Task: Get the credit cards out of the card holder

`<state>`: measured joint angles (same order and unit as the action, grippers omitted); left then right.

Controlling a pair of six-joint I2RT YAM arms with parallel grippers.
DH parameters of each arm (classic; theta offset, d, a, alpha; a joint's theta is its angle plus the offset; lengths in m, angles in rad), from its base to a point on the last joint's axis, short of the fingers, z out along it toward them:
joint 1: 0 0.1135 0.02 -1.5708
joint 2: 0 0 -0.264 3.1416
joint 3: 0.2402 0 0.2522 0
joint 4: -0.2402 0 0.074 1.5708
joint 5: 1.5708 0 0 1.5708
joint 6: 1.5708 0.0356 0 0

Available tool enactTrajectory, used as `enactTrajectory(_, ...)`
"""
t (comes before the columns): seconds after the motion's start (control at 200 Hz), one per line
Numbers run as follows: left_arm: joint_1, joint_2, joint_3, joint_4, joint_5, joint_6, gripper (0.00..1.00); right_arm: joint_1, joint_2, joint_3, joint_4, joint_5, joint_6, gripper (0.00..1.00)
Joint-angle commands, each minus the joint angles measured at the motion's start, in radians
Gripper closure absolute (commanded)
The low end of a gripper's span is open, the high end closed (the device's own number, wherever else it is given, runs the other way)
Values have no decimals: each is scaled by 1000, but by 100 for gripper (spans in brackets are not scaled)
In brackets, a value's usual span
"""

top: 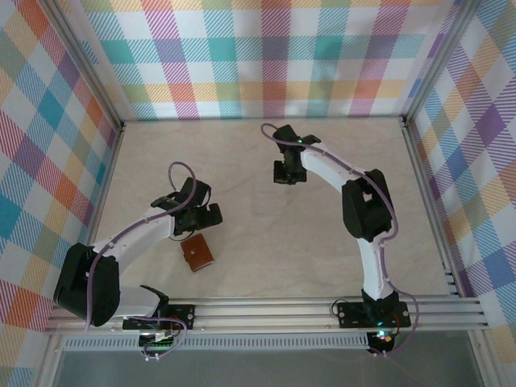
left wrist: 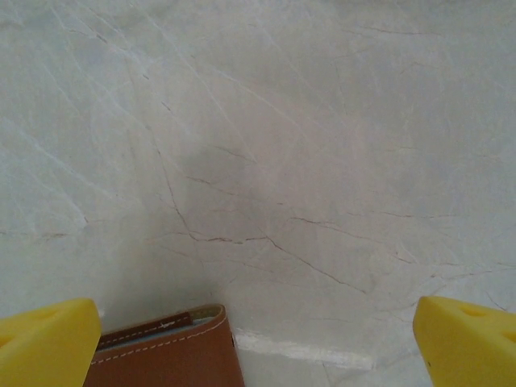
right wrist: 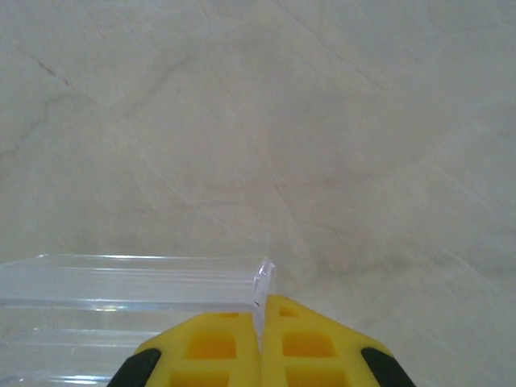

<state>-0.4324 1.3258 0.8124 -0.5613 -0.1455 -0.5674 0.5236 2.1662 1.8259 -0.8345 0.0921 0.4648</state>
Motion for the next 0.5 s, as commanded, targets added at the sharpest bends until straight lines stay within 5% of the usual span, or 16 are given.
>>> enactTrajectory(0.0, -2, -25, -13, -59, 15, -28, 2, 6, 66, 122, -106, 25, 14, 95)
enactTrajectory(0.29, -2, -14, -8, -121, 26, -37, 4, 28, 178, 280, -213, 108, 6, 93)
enactTrajectory(0.495, -2, 19, 13, -184, 7, -50, 4, 29, 176, 285, -209, 106, 14, 82)
